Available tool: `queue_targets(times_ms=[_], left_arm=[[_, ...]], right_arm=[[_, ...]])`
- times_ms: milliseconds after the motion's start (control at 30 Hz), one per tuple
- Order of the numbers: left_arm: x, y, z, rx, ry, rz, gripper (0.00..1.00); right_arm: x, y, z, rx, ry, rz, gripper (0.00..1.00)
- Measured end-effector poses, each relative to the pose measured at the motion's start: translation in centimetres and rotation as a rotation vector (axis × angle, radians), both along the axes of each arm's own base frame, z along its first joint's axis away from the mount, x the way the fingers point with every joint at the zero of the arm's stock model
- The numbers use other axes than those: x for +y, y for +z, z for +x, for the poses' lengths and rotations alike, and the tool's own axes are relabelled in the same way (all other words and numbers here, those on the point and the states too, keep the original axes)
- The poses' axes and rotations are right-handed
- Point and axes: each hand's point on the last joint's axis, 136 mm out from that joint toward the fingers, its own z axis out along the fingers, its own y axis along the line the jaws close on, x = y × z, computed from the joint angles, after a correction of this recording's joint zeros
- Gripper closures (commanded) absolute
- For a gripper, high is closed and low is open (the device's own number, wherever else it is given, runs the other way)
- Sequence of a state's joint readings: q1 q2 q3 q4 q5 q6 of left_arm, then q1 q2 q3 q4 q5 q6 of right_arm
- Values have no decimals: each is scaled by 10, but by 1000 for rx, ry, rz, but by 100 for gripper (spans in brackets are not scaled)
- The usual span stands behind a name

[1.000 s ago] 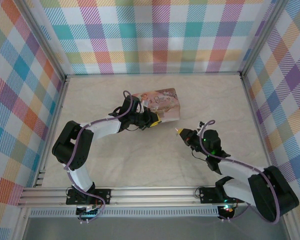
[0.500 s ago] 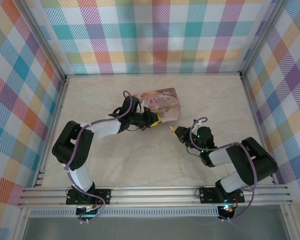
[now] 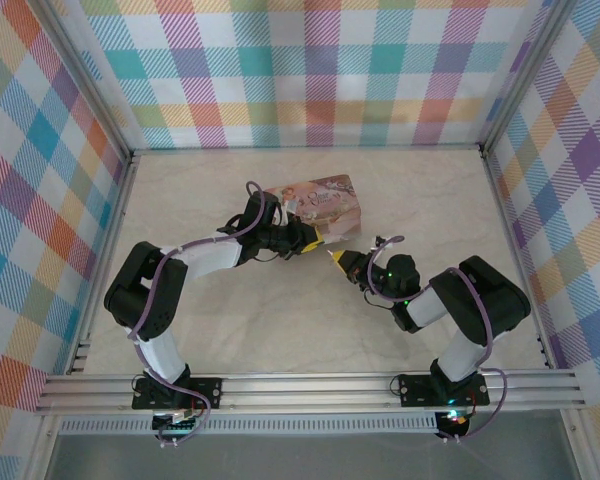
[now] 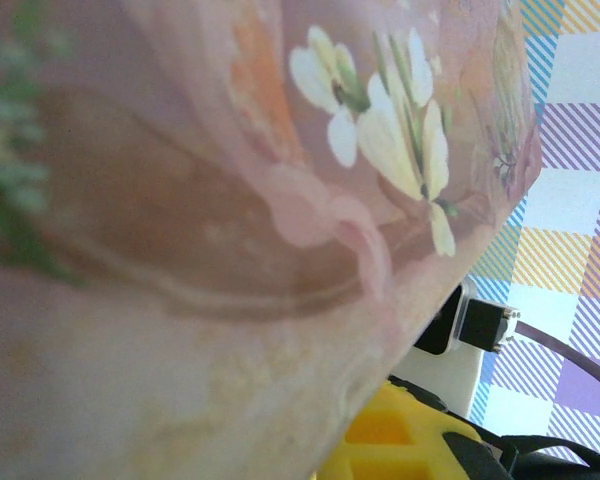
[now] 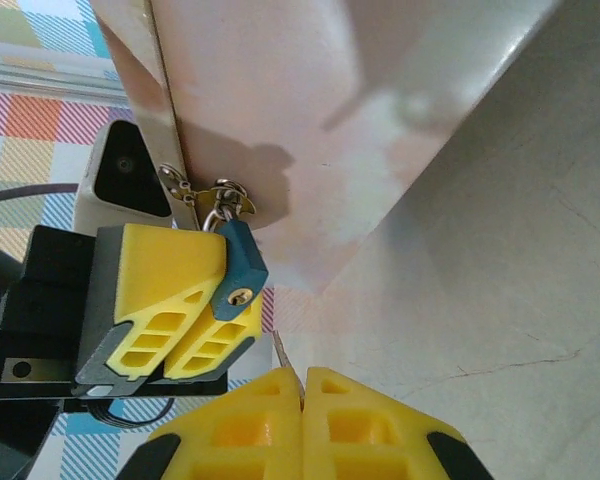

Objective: Unlock a padlock with a key

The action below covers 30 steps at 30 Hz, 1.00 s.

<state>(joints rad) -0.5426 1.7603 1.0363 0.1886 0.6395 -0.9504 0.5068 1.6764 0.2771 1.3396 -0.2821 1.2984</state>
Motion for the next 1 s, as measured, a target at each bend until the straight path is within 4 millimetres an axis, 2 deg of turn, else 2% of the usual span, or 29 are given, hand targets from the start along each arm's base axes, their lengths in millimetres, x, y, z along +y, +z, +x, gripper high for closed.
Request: queue_targets(times_ms=[267,633,1000], left_arm=[[-1,1,1,-5,3,-8,90],[-1,1,0,-2,4,-15,90],[-1,0,0,5,7,-17,90]], right_arm=[[9,15,6,-39,12,26,100],[14,22,8,-53,26,38,100],[18,15,7,-30,35,37,100]])
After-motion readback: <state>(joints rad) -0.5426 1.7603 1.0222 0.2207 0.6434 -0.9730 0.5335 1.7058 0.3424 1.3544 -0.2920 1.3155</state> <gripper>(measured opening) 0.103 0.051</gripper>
